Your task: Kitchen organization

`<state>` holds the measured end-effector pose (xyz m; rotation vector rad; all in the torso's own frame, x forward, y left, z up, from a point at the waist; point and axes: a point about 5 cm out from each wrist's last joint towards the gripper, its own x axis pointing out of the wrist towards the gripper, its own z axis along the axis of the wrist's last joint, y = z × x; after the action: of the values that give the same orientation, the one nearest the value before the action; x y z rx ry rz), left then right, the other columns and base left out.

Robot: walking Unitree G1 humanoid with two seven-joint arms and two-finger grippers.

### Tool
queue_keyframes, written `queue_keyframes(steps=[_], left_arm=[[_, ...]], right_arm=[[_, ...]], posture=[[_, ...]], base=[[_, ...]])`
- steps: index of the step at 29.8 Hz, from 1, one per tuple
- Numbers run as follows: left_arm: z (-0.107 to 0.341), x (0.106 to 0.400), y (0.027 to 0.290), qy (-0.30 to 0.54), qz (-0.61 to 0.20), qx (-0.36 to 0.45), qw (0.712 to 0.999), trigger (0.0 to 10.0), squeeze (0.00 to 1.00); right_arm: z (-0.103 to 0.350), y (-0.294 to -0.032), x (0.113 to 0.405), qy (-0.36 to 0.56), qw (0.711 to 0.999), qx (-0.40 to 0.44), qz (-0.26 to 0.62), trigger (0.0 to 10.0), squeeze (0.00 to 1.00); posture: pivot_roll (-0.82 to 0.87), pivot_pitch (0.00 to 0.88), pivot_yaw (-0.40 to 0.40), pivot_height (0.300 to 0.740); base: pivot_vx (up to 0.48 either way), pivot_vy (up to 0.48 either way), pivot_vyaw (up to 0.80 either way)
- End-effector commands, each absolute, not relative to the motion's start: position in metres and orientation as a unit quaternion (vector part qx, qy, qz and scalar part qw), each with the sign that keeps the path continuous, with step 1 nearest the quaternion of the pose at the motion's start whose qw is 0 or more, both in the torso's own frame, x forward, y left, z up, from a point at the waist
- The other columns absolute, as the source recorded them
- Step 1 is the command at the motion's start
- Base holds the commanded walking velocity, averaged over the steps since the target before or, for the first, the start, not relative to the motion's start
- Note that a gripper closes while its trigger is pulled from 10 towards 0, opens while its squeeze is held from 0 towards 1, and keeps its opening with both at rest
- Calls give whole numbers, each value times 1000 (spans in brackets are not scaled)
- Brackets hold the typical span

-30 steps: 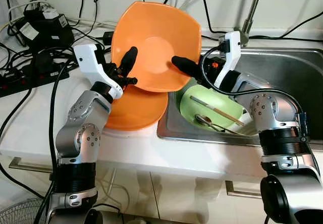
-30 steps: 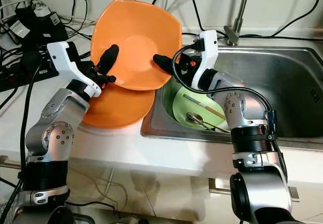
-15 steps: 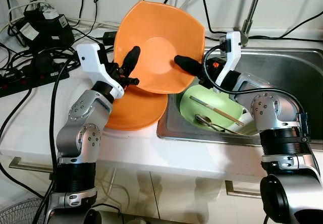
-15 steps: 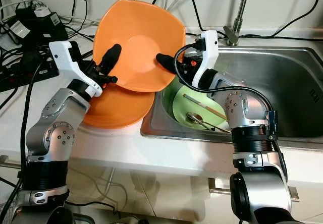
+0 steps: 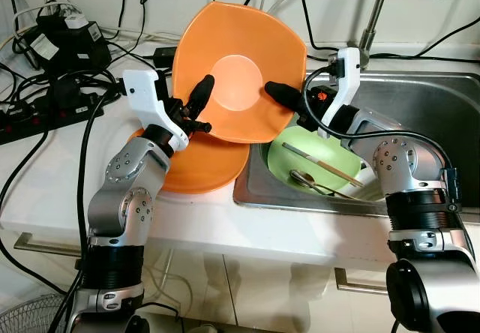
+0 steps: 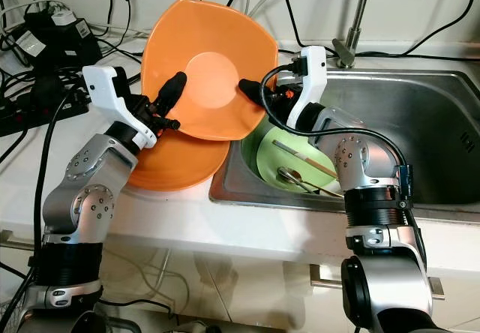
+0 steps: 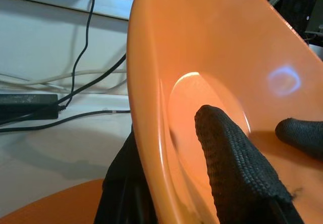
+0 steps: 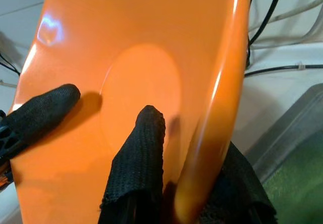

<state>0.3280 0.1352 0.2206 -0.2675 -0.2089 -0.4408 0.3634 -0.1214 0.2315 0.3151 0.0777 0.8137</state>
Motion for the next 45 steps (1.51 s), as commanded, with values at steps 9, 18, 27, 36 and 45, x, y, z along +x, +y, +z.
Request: queue_keyframes(steps=[9,18,27,36,45], left_arm=[[238,326,134,-139,-236,-134,952,10000,1000],[238,327,137,-139,-234,-129,953,10000,1000],[248,326,145,-145,-249,-112,951,10000,1000],[254,310,132,-116,-337,-125,926,10000,1000],[246,303,128,-86,-359,-113,922,10000,1000]], right_arm=[[221,-118,364,62,907,130,396,0,0],[219,-119,365,64,909,135,389,0,0],[217,-122,373,62,921,149,355,0,0],[210,-133,387,64,953,156,252,0,0],[208,-151,397,55,970,166,168,0,0]], posture=[[-10,4,89,740],[-9,0,86,740],[-5,0,83,740],[4,0,81,740],[3,0,83,740]], base=[[0,0,0],[0,0,0],[0,0,0],[0,0,0],[0,0,0]])
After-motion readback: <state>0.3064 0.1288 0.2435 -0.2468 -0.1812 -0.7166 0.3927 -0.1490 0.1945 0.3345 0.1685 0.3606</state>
